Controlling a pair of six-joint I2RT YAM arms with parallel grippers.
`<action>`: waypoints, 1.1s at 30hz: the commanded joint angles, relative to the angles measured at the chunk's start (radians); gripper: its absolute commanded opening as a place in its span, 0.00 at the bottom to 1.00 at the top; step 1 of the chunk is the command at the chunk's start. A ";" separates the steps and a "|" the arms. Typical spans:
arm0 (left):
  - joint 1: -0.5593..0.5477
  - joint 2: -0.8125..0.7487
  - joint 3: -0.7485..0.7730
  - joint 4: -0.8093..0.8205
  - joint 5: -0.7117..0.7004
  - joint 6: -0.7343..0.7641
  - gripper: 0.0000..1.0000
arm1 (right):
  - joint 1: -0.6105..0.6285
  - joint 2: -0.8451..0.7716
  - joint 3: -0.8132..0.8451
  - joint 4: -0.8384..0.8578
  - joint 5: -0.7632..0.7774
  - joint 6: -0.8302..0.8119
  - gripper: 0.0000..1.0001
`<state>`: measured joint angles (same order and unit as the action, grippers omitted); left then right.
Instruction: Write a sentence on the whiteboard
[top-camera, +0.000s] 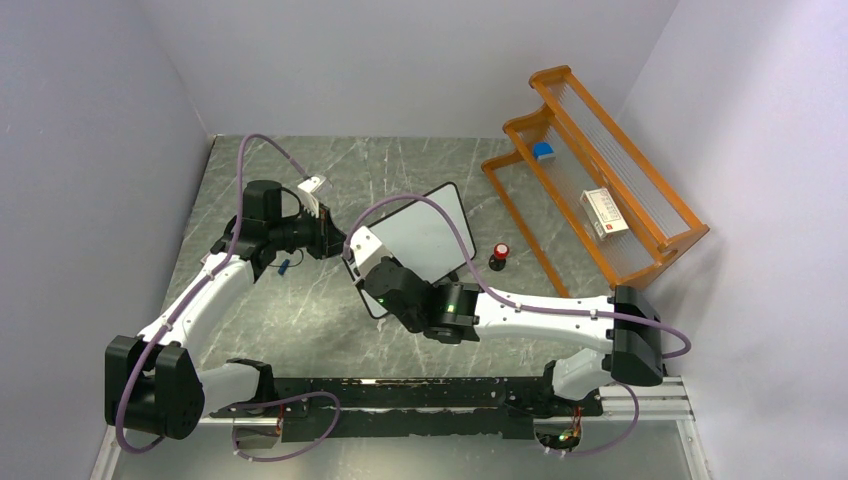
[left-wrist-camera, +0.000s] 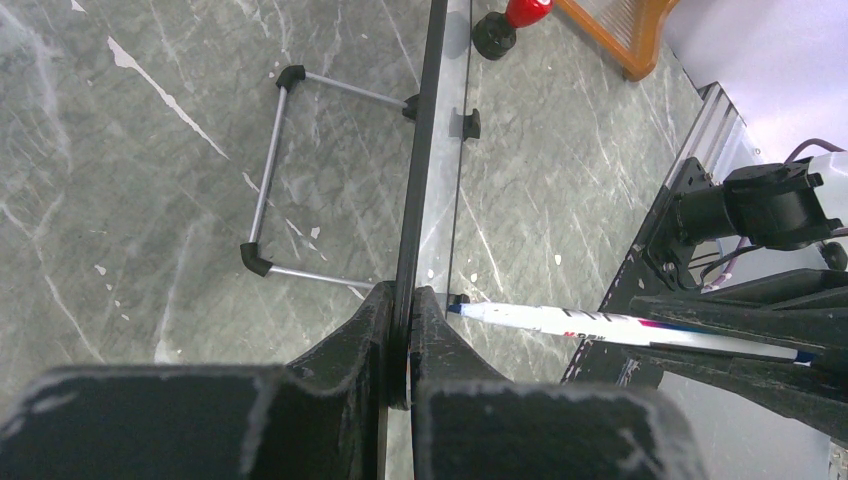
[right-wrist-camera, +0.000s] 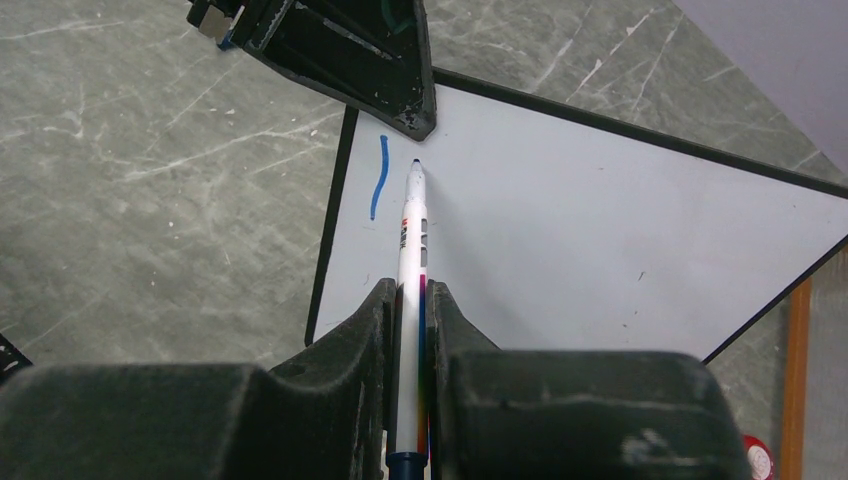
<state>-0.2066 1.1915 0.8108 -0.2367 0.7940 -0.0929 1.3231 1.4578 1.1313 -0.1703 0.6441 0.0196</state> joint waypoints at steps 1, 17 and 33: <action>-0.005 0.028 -0.002 -0.069 -0.090 0.045 0.05 | -0.004 0.017 0.008 0.022 0.014 -0.006 0.00; -0.005 0.028 -0.004 -0.068 -0.088 0.045 0.05 | -0.012 0.019 0.004 0.055 0.048 -0.006 0.00; -0.005 0.029 -0.003 -0.068 -0.087 0.045 0.05 | -0.018 0.039 0.013 0.034 0.027 -0.004 0.00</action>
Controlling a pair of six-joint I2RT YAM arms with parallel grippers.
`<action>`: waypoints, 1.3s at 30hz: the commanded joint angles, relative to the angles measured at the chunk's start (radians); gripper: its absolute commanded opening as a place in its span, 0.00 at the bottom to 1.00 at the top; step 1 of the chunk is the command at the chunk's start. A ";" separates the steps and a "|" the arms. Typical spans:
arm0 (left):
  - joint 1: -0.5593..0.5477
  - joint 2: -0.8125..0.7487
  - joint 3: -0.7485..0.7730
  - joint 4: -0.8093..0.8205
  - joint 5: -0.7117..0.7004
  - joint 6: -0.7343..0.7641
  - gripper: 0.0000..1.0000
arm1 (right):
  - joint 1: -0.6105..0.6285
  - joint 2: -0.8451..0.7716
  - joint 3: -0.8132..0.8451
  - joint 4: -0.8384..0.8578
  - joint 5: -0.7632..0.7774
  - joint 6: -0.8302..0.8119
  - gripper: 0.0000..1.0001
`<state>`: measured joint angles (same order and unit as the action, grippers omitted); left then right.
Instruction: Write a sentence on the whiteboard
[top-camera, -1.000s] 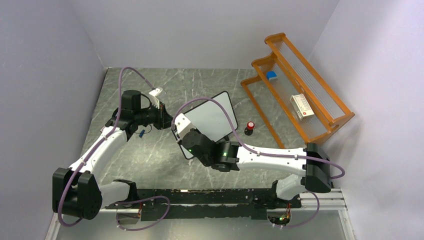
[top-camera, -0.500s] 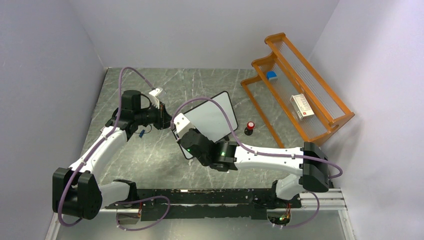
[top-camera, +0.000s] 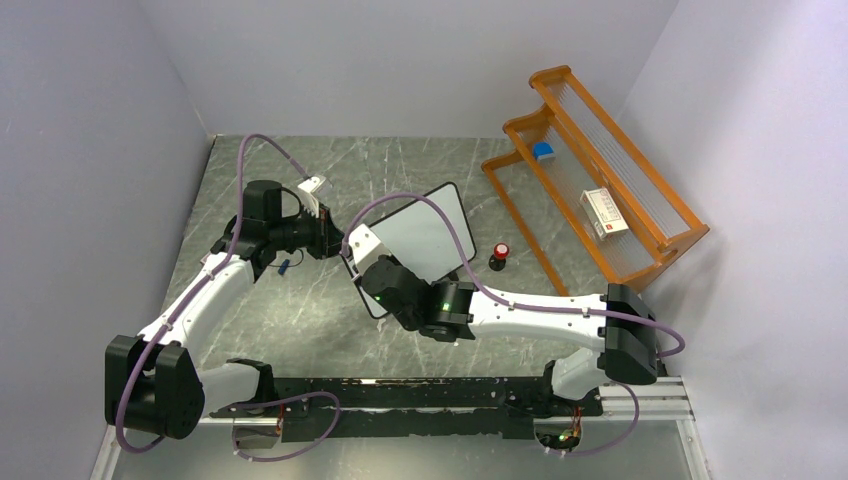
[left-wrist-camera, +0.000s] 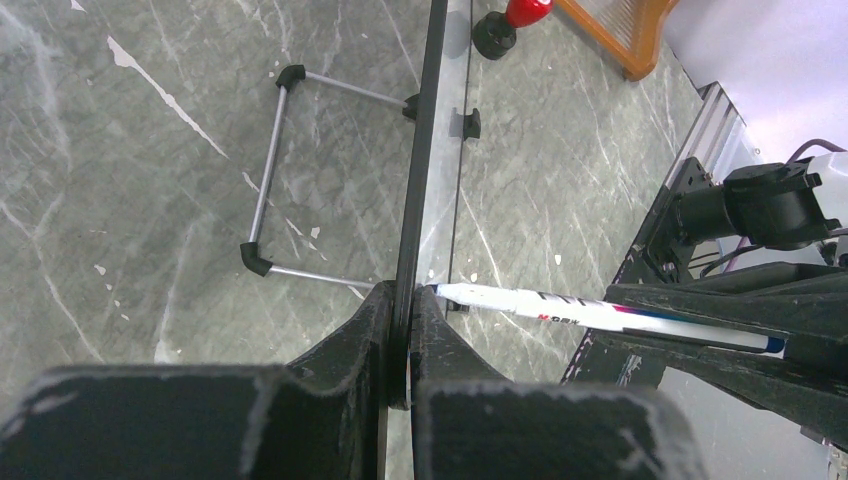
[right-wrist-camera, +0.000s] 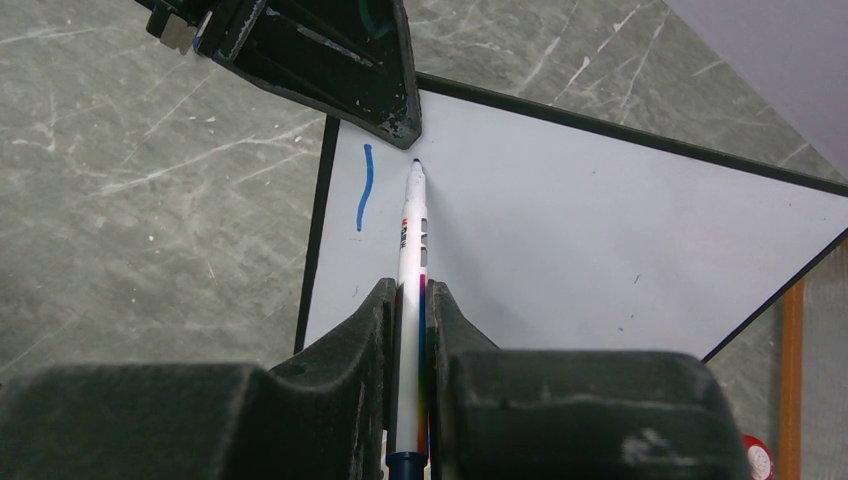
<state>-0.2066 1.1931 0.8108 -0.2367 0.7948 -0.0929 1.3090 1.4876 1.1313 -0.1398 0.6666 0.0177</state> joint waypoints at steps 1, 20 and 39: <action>-0.006 0.028 -0.003 -0.069 -0.088 0.046 0.05 | -0.004 0.010 0.013 -0.001 0.000 -0.002 0.00; -0.005 0.028 -0.001 -0.070 -0.088 0.047 0.05 | -0.004 0.028 0.030 -0.077 -0.079 0.020 0.00; -0.006 0.030 0.000 -0.070 -0.086 0.047 0.05 | -0.002 0.022 0.026 -0.094 -0.095 0.032 0.00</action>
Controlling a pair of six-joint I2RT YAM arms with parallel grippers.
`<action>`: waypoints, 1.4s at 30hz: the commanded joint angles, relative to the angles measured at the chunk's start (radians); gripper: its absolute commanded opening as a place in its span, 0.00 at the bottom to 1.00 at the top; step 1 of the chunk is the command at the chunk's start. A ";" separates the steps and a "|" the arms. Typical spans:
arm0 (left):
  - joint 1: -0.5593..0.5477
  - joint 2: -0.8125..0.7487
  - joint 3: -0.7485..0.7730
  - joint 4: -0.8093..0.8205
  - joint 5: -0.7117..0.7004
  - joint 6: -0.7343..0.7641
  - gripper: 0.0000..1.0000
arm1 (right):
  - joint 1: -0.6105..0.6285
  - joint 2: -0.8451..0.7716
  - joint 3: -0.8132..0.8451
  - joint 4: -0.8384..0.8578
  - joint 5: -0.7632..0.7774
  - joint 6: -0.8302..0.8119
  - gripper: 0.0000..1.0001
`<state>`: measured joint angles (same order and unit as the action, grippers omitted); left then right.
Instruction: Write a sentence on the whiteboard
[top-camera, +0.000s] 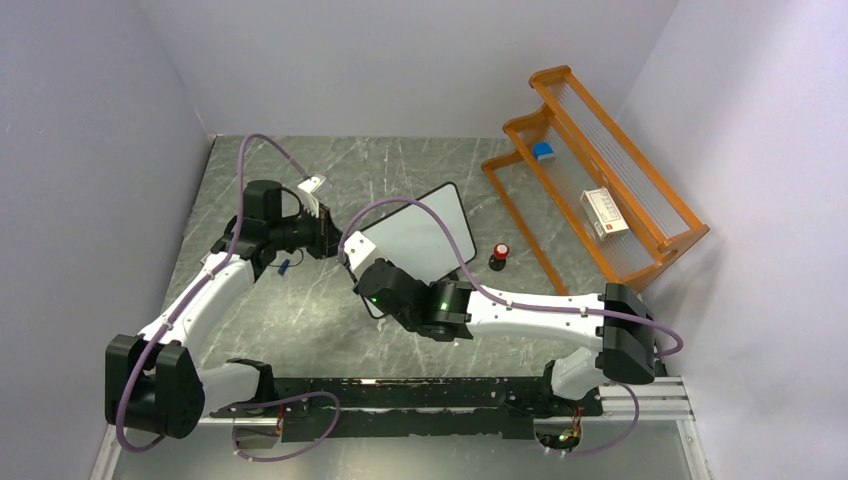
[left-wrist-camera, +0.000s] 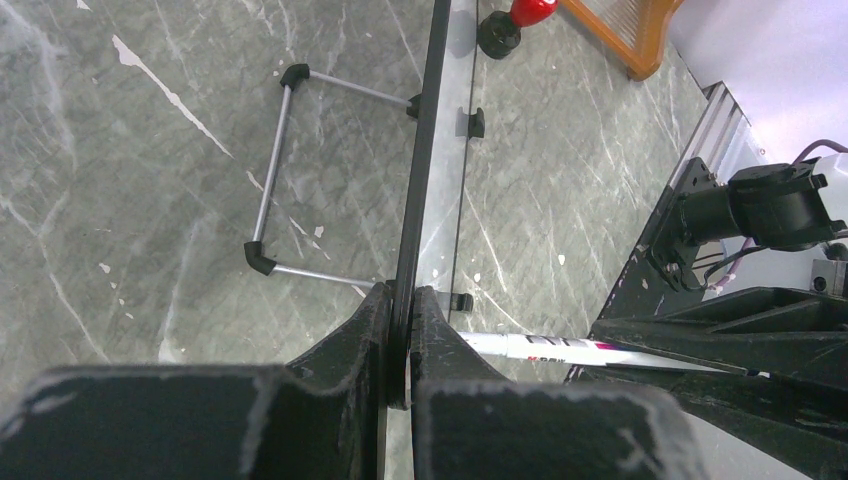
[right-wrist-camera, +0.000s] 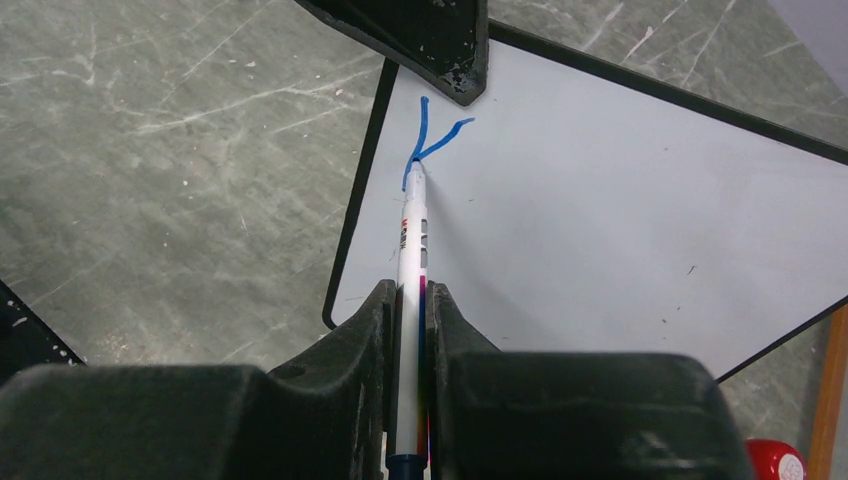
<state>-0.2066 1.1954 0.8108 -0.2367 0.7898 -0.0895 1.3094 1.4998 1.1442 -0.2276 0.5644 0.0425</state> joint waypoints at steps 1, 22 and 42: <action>-0.006 0.028 -0.001 -0.070 -0.080 0.043 0.05 | -0.002 0.012 0.012 -0.007 0.013 0.008 0.00; -0.006 0.030 -0.001 -0.072 -0.084 0.044 0.05 | -0.006 0.007 -0.034 -0.035 0.052 0.035 0.00; -0.006 0.032 0.001 -0.074 -0.087 0.047 0.05 | -0.012 -0.009 -0.056 -0.046 0.069 0.049 0.00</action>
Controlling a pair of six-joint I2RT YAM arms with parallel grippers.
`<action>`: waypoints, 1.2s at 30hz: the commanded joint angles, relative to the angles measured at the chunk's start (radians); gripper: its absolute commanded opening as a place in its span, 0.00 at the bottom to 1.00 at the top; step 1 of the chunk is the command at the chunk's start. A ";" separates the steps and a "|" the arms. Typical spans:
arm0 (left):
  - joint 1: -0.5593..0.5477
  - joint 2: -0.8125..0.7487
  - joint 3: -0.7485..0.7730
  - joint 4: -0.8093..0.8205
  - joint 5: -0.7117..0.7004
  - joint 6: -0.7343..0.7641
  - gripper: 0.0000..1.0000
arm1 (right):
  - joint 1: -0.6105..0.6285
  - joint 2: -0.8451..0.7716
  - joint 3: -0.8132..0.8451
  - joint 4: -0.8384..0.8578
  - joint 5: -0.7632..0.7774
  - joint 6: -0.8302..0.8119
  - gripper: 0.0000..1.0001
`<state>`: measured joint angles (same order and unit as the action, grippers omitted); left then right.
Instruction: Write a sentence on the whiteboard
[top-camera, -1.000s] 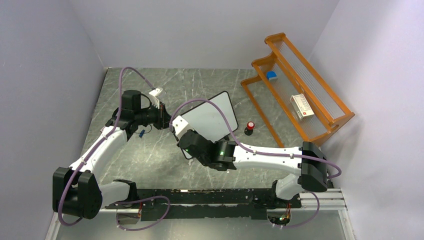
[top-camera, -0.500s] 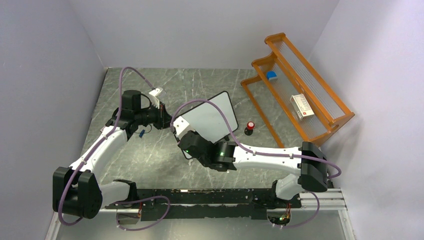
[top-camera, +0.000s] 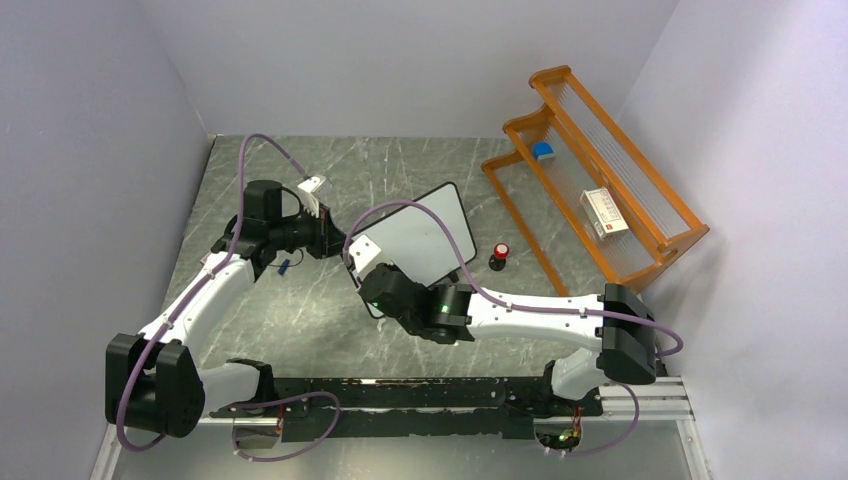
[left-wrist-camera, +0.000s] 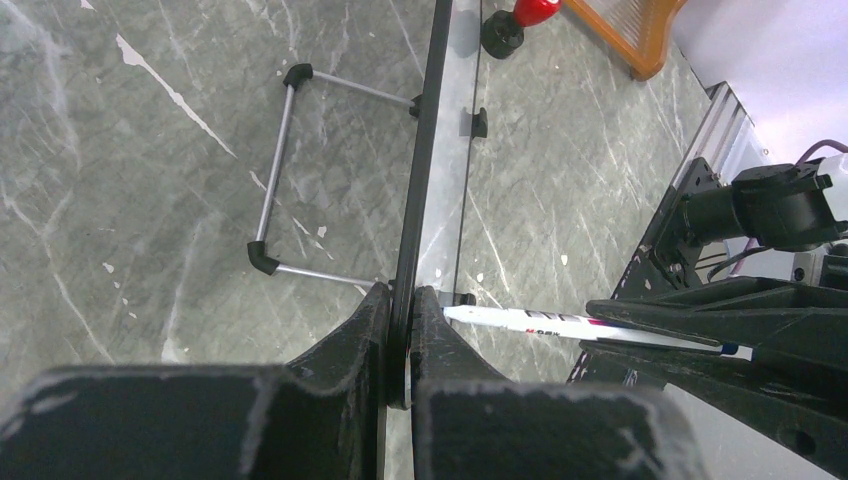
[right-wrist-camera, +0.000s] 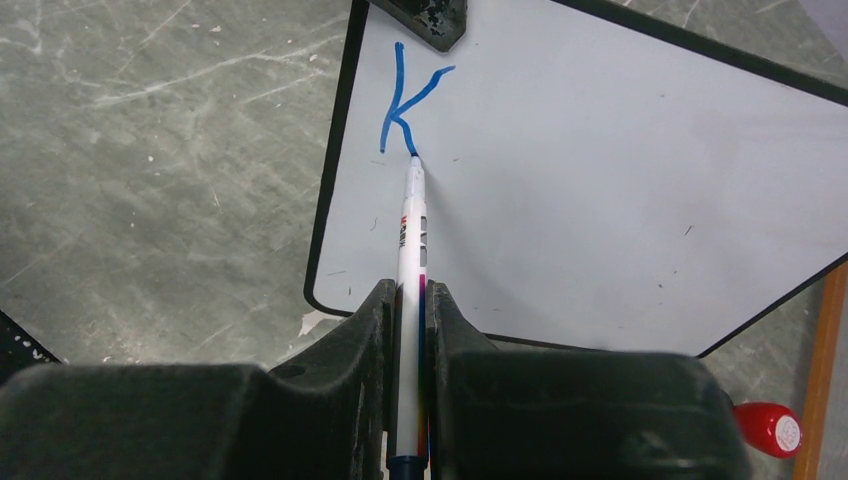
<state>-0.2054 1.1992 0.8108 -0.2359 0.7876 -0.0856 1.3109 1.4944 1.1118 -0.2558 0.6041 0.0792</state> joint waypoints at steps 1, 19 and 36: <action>-0.006 0.029 0.001 -0.076 -0.086 0.043 0.05 | -0.013 -0.005 -0.025 -0.018 0.029 0.013 0.00; -0.006 0.033 0.001 -0.075 -0.084 0.044 0.05 | -0.036 -0.090 -0.069 0.053 -0.027 0.011 0.00; -0.007 0.036 0.001 -0.075 -0.083 0.044 0.05 | -0.068 -0.093 -0.087 0.102 -0.079 0.022 0.00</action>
<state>-0.2058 1.2037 0.8181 -0.2413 0.7929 -0.0856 1.2552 1.4105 1.0359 -0.1818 0.5327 0.0902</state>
